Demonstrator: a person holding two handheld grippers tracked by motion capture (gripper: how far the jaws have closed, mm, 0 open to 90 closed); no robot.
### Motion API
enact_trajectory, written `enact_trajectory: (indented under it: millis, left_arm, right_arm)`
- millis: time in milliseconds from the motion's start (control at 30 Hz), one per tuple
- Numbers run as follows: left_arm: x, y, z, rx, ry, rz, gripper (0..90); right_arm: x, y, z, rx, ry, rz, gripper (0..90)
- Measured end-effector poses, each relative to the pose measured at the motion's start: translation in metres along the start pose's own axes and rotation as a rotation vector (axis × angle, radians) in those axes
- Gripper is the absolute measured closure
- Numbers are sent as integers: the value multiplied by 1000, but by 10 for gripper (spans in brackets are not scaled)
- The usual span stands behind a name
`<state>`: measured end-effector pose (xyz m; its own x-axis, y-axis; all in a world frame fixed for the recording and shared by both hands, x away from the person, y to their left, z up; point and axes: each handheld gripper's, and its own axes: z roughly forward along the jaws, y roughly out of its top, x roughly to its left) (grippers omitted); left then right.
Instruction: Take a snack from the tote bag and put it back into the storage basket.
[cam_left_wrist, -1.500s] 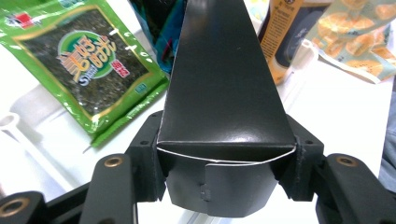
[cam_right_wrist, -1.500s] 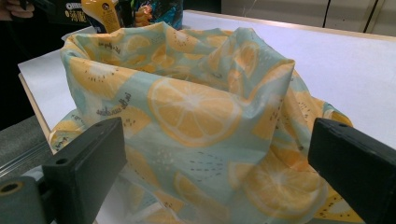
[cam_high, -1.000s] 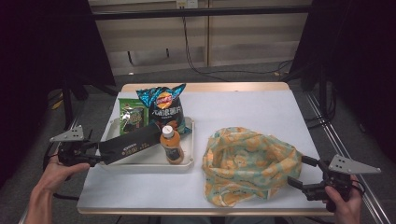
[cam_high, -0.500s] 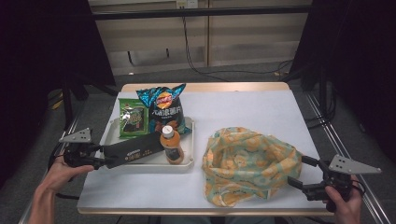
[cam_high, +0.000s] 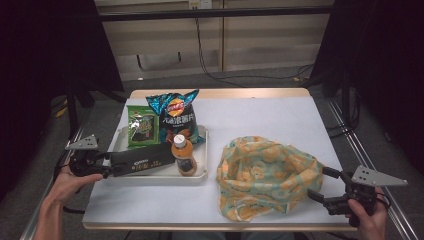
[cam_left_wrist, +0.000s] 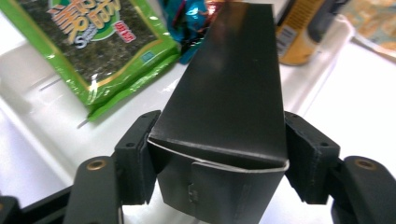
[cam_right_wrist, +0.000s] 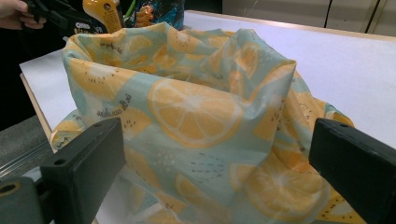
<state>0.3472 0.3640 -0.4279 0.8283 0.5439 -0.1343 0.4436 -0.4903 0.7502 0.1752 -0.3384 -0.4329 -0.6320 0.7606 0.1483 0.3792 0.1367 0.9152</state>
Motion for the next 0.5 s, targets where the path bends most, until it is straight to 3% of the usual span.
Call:
enact_trajectory:
  millis: [233,500]
  left_arm:
    - [6,-2,6,-19,33,-39,293]
    - [8,-11,14,-17,29,-62,265]
  right_arm:
    - [0,0,-1,1,0,3,30]
    - [-1,0,0,0,1,1,30]
